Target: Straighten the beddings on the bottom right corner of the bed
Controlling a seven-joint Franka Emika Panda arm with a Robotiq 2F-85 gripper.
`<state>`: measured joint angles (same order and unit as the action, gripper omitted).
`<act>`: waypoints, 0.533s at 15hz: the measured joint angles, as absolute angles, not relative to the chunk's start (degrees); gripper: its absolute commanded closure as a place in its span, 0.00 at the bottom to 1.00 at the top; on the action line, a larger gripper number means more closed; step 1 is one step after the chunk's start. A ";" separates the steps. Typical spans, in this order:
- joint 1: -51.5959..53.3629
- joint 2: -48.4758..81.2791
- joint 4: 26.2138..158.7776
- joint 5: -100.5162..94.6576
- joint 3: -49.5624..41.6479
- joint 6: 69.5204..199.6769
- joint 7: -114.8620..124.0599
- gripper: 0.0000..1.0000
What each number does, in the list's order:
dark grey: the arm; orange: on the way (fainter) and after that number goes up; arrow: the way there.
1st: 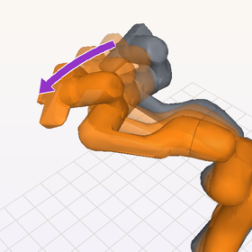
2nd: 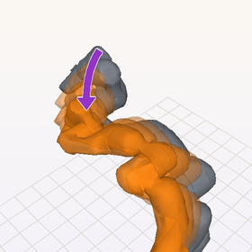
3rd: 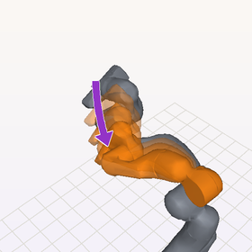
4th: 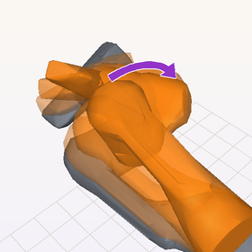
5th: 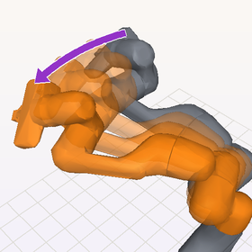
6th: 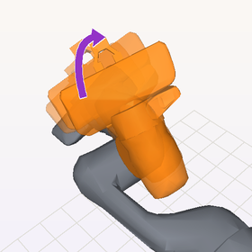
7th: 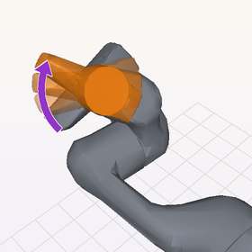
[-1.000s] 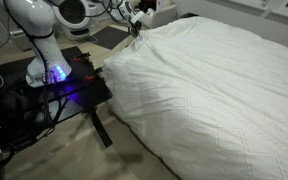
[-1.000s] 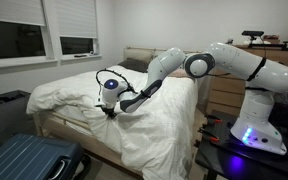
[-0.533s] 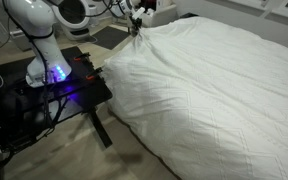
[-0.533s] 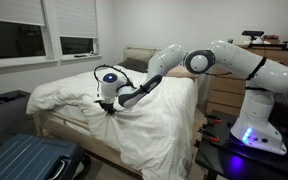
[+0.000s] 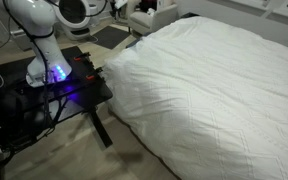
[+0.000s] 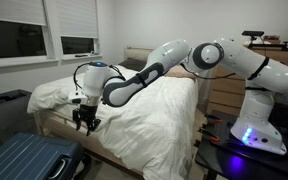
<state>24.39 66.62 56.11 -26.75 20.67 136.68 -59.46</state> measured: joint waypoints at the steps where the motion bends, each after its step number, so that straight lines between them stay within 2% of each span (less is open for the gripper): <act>1: 25.80 66.61 55.20 -24.82 20.37 136.01 -59.70 0.00; 8: 28.05 66.64 52.19 -24.85 12.85 134.55 -55.90 0.00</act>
<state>28.05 66.64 52.19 -24.85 12.85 134.55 -55.90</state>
